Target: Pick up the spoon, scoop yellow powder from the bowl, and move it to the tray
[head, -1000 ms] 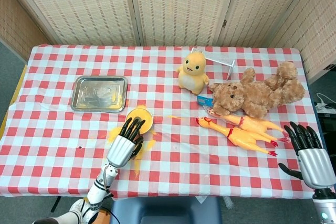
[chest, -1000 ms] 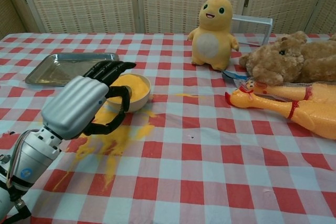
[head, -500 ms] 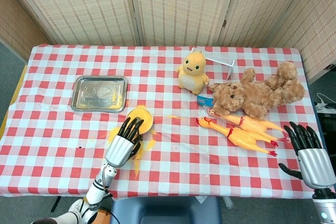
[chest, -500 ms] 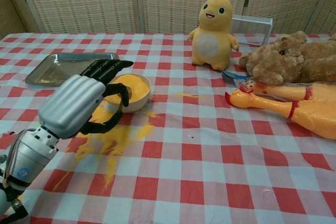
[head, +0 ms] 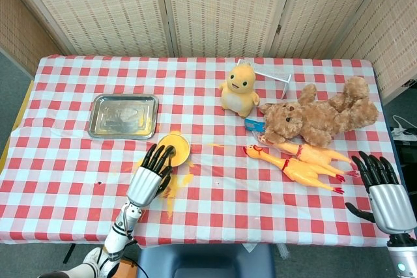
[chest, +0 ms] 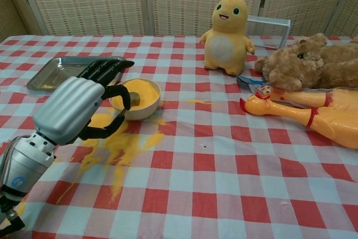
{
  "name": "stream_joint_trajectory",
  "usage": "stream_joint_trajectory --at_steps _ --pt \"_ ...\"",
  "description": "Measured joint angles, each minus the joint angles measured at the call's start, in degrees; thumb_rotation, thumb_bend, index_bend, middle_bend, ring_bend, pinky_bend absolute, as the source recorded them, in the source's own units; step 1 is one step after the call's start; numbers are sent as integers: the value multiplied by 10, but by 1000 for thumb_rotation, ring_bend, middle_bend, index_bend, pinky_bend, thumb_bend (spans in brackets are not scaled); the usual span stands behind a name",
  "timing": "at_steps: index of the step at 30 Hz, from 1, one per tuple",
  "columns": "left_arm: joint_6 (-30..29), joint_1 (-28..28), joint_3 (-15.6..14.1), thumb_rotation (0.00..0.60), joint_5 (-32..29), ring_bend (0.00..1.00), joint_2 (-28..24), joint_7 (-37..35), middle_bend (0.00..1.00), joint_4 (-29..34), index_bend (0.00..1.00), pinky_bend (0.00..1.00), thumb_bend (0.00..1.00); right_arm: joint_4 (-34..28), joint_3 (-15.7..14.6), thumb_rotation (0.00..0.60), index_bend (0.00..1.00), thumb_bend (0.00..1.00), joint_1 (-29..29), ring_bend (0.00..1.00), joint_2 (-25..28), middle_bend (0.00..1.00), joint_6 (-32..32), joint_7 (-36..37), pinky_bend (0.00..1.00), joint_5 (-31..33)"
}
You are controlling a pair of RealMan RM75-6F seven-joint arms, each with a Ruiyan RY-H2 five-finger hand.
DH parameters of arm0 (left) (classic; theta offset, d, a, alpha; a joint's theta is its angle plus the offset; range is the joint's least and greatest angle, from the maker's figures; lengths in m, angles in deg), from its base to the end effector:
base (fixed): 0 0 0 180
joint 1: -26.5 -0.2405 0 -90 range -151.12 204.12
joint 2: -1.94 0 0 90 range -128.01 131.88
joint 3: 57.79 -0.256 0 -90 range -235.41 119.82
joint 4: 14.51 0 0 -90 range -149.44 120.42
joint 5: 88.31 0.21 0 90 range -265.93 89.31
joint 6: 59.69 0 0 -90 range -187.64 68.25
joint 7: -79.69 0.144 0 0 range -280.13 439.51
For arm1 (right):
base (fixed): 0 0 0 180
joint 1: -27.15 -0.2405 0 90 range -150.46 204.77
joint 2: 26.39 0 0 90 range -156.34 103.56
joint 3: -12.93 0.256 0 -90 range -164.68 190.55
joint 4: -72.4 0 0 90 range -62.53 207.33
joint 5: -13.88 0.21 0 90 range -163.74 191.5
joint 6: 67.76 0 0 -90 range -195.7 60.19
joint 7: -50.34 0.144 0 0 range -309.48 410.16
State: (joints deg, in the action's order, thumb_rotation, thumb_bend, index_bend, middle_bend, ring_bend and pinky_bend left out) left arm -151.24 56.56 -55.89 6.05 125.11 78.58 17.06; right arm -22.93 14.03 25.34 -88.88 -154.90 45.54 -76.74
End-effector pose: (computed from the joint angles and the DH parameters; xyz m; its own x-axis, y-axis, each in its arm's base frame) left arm -0.1815 0.2753 -0.0866 0.3312 -0.2419 0.9120 0.7641 -0.4984 -0.4096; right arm -0.3015 -0.1575 0.1595 0.4548 -0.0153 0.8905 -0.8901 -0.0433 0.4538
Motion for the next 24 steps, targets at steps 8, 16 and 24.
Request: stream_joint_trajectory --at_steps 8,16,24 --pt "-14 -4 3 600 -1 0 -2 4 60 -1 511 36 447 -1 -1 600 0 20 1 0 0 0 -1 -1 0 -1" --pt "-26 -9 7 600 -4 0 -2 0 71 -6 521 40 447 -2 -1 600 0 20 1 0 0 0 -1 -3 0 -1" --pt "-32 -10 10 600 -5 0 -2 0 77 -9 531 44 446 -2 -2 600 0 20 2 0 1 0 -4 -2 0 -4"
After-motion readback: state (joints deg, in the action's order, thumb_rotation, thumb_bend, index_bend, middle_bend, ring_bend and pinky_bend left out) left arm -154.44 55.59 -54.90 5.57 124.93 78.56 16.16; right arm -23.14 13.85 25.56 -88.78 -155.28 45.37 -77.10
